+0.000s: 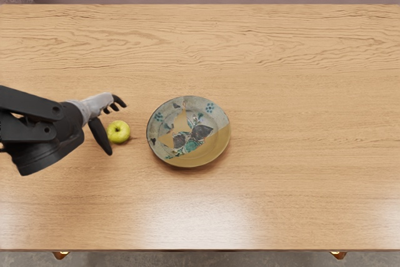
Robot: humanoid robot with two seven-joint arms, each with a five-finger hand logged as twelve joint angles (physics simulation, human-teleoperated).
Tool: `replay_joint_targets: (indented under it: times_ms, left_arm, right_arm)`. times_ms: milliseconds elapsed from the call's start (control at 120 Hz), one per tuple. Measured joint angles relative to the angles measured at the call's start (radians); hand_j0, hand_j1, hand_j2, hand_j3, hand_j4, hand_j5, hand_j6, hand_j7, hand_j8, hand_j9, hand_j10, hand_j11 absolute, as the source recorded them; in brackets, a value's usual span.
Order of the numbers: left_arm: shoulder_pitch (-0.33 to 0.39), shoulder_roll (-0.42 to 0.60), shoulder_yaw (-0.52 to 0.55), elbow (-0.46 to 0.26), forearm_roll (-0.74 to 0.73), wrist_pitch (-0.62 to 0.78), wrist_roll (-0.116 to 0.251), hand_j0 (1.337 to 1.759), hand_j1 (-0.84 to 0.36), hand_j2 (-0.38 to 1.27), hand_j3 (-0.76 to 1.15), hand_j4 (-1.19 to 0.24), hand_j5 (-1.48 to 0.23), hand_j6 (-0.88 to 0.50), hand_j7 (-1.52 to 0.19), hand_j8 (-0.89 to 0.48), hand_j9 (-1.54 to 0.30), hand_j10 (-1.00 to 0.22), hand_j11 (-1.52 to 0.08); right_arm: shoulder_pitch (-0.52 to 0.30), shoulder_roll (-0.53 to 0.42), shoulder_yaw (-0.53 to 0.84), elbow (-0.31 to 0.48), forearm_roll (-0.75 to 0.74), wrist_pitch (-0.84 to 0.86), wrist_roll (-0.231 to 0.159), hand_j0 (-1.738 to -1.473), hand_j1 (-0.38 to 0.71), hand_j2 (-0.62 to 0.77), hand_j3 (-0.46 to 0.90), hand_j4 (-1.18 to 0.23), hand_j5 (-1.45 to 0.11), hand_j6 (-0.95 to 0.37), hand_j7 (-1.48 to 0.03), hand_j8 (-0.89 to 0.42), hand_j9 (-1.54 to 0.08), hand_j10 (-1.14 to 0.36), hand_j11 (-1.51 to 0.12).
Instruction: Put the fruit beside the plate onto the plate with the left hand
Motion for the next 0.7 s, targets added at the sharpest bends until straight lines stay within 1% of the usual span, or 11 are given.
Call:
replay_joint_targets:
  times_ms: [108,333,600,700]
  left_arm:
    - [0.000,-0.042,0.017,0.000,-0.010,0.010,0.019,1.658,0.05,0.05,0.00,-0.25,-0.32,-0.25,-0.32,-0.25,-0.32,-0.25,-0.32]
    - [0.001,-0.062,0.025,0.001,-0.016,0.015,0.041,1.658,0.05,0.05,0.00,-0.25,-0.32,-0.25,-0.32,-0.25,-0.32,-0.25,-0.32]
    - [0.001,-0.078,0.018,0.011,-0.035,0.015,0.047,1.658,0.05,0.05,0.00,-0.25,-0.32,-0.25,-0.32,-0.25,-0.32,-0.25,-0.32]
    - [0.005,-0.091,0.016,0.025,-0.048,0.015,0.047,1.658,0.05,0.05,0.00,-0.25,-0.32,-0.25,-0.32,-0.25,-0.32,-0.25,-0.32]
  right_arm:
    - [0.000,0.000,0.000,0.000,0.000,0.000,0.000,-1.658,-0.30,-0.01,0.00,-0.03,-0.05,-0.03,-0.05,-0.03,-0.05,-0.04,-0.05]
    - [0.000,0.000,0.000,0.000,0.000,0.000,0.000,-1.658,-0.30,-0.01,0.00,-0.03,-0.05,-0.03,-0.05,-0.03,-0.05,-0.04,-0.05]
    - [0.000,0.000,0.000,0.000,0.000,0.000,0.000,-1.658,-0.30,-0.01,0.00,-0.03,-0.05,-0.03,-0.05,-0.03,-0.05,-0.04,-0.05]
    - [0.000,0.000,0.000,0.000,0.000,0.000,0.000,-1.658,-0.30,-0.01,0.00,-0.03,-0.05,-0.03,-0.05,-0.03,-0.05,-0.04,-0.05]
